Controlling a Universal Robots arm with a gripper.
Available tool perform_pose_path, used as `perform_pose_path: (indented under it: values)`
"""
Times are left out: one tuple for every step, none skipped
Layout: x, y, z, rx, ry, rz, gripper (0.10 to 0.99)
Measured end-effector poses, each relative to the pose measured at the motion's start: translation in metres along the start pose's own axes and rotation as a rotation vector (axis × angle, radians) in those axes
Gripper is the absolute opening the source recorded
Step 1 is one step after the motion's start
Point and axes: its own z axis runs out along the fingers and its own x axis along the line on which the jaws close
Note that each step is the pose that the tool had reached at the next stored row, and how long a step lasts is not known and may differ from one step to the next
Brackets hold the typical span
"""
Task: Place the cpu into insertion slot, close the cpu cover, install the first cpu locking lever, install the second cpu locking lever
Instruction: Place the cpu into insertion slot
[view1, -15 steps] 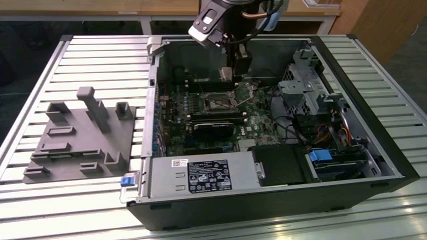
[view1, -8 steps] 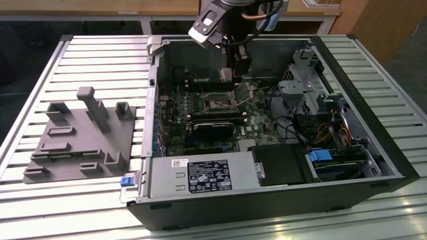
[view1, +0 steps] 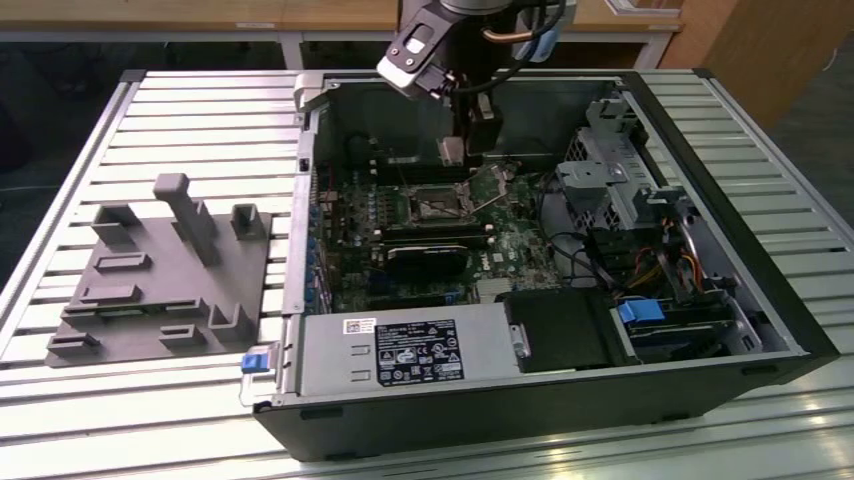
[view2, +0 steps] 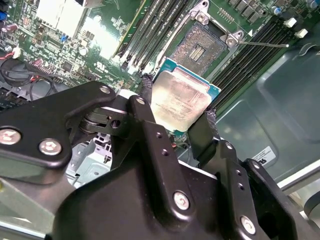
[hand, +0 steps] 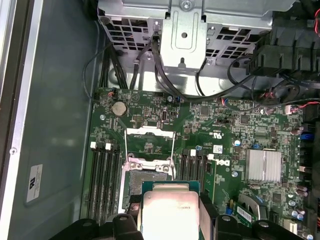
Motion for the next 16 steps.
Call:
perform_pose_path:
  values:
    - [0.0000,0.0000,0.0002,0.000,0.0000,0.000,0.537]
    - [0.0000,0.0000,0.0004,0.000,0.0000,0.000,0.537]
    - [0.0000,-0.0001,0.0007,0.000,0.0000,0.000,0.537]
    - [0.0000,-0.0002,0.0010,0.000,0.0002,0.000,0.537]
    - [0.0001,-0.0004,0.0015,0.000,0.0001,0.000,0.537]
    - [0.0004,-0.0007,0.0023,0.000,0.0000,0.000,0.537]
    - [0.0006,-0.0011,0.0034,0.000,0.0001,0.000,0.537]
    - [0.0009,-0.0013,0.0049,0.000,0.0002,0.000,0.537]
    - [0.0015,-0.0016,0.0065,0.000,0.0000,0.000,0.537]
    - [0.0022,-0.0017,0.0083,0.000,-0.0001,0.000,0.537]
    - [0.0030,-0.0018,0.0101,0.000,0.0000,0.000,0.537]
    - [0.0043,-0.0019,0.0117,0.000,-0.0001,0.001,0.537]
    - [0.0054,-0.0020,0.0128,0.000,-0.0004,0.005,0.537]
    - [0.0062,-0.0022,0.0139,0.000,-0.0009,0.010,0.537]
    - [0.0069,-0.0025,0.0150,0.000,-0.0013,0.015,0.537]
    - [0.0076,-0.0029,0.0162,0.000,-0.0015,0.018,0.537]
